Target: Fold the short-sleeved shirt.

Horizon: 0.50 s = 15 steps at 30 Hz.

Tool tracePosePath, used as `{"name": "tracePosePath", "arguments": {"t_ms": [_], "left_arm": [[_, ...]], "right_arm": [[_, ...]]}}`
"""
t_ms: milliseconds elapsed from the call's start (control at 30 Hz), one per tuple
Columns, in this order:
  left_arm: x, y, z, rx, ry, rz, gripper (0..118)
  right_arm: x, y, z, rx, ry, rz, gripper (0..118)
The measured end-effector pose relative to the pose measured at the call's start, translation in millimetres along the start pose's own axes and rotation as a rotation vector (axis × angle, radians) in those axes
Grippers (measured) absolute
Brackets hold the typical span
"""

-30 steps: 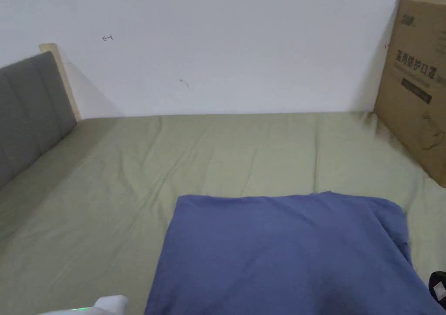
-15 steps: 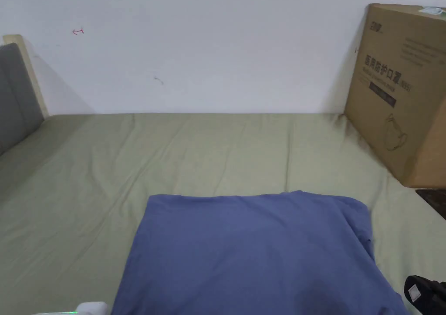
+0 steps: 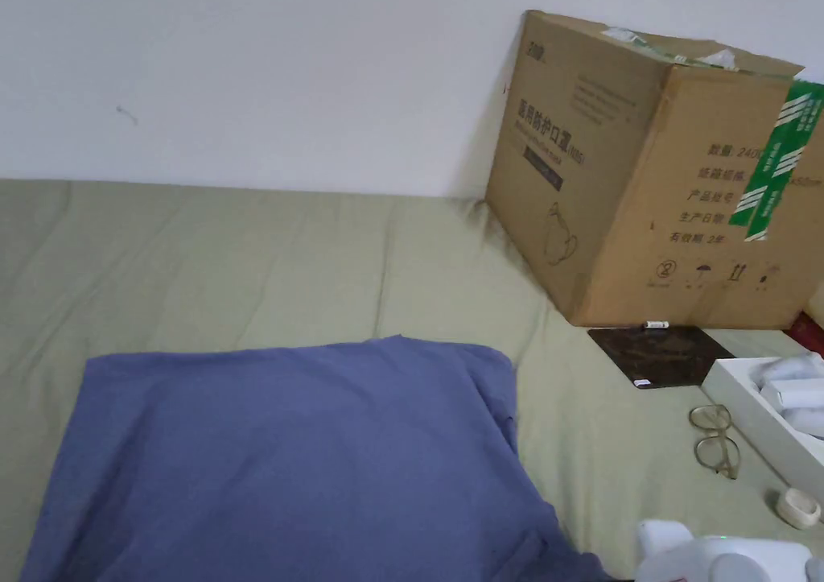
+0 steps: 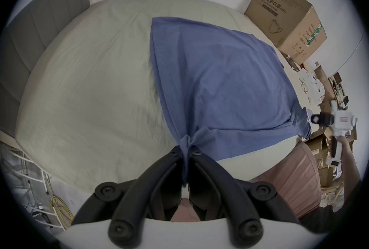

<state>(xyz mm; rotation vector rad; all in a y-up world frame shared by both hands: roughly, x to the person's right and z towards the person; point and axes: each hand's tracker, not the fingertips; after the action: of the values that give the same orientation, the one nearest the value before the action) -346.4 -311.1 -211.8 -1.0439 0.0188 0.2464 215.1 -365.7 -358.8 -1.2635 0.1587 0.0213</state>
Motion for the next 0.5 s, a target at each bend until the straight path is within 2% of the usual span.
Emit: {"name": "tracePosePath", "arguments": {"t_ms": [67, 167, 200, 233, 267, 300, 333, 367, 400, 500], "left_arm": [[-2.1, -3.3, -4.8, -0.001, 0.027, -0.010, 3], [-8.4, -7.4, -13.7, -0.026, 0.048, 0.008, 3], [-11.4, -9.6, -15.1, -0.033, 0.039, 0.023, 3], [-14.3, -9.7, -17.6, -0.039, 0.033, 0.035, 3], [-16.6, -11.4, -18.4, -0.045, 0.030, 0.043, 3], [-18.3, -12.6, -18.5, -0.052, 0.027, 0.048, 3], [-20.0, -14.2, -16.6, -0.057, 0.015, 0.062, 3], [-21.8, -13.3, -15.0, -0.059, -0.004, 0.072, 3], [-22.8, -13.4, -13.0, -0.059, -0.016, 0.075, 3], [-23.7, -12.6, -5.3, -0.054, -0.019, 0.065, 3]], "right_arm": [[-2.1, -3.9, -18.6, -0.071, -0.019, 0.050, 116], [-6.0, 2.0, -26.9, -0.072, -0.002, 0.043, 113], [-7.2, 0.3, -29.5, -0.092, 0.036, 0.027, 105], [-9.4, -2.0, -30.9, -0.088, 0.010, 0.032, 94], [-8.7, -1.5, -18.6, -0.070, -0.011, 0.054, 89], [-9.0, -2.6, -13.4, -0.063, -0.001, 0.079, 78], [-9.4, -4.1, -9.2, -0.058, 0.006, 0.113, 62], [-8.2, -6.0, -3.2, -0.045, 0.073, 0.132, 42], [-7.8, -5.0, 9.7, -0.046, 0.175, 0.114, 5], [-12.8, -10.7, 26.0, -0.012, 0.101, 0.151, 5]]}}
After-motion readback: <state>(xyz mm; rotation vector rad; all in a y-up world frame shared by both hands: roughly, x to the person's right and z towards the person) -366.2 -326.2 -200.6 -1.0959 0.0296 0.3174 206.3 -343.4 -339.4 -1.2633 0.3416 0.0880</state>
